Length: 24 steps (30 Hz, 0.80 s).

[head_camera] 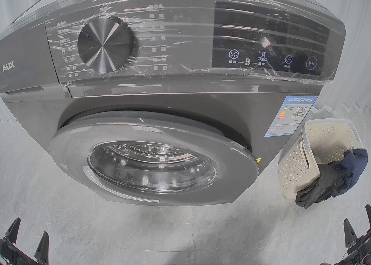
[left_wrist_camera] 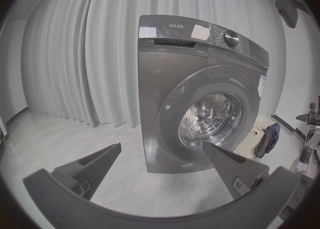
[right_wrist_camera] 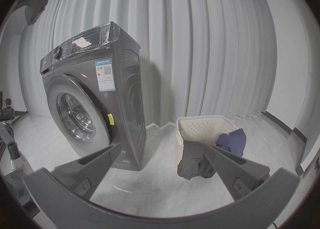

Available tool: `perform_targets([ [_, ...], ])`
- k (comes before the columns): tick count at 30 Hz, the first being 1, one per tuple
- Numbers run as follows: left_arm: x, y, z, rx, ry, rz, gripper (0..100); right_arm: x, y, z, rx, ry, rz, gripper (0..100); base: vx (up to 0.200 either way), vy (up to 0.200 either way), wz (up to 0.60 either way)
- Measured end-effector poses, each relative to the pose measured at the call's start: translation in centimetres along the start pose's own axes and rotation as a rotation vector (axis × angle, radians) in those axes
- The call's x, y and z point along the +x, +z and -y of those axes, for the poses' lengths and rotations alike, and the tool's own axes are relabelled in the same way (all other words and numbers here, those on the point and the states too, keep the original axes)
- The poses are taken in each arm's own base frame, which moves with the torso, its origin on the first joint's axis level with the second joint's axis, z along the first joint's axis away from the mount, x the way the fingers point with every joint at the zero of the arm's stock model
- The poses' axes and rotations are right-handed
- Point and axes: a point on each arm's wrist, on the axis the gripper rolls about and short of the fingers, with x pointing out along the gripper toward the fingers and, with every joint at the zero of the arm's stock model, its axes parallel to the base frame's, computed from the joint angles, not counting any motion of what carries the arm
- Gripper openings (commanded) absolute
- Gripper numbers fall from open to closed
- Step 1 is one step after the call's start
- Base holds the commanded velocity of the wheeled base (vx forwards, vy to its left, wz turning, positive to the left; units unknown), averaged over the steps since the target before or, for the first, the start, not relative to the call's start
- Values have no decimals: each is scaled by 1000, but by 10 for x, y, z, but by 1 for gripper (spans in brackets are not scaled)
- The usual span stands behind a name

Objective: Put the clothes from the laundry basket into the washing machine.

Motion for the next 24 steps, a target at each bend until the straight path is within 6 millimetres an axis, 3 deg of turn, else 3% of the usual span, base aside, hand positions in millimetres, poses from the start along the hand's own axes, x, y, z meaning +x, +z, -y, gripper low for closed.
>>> perform_targets([
  [14, 0, 0, 0, 0, 0, 0, 100, 0, 0, 0, 0, 1, 0, 100, 0, 200, 0],
  [24, 0, 0, 0, 0, 0, 0, 100, 0, 0, 0, 0, 2, -1, 100, 0, 0, 0],
])
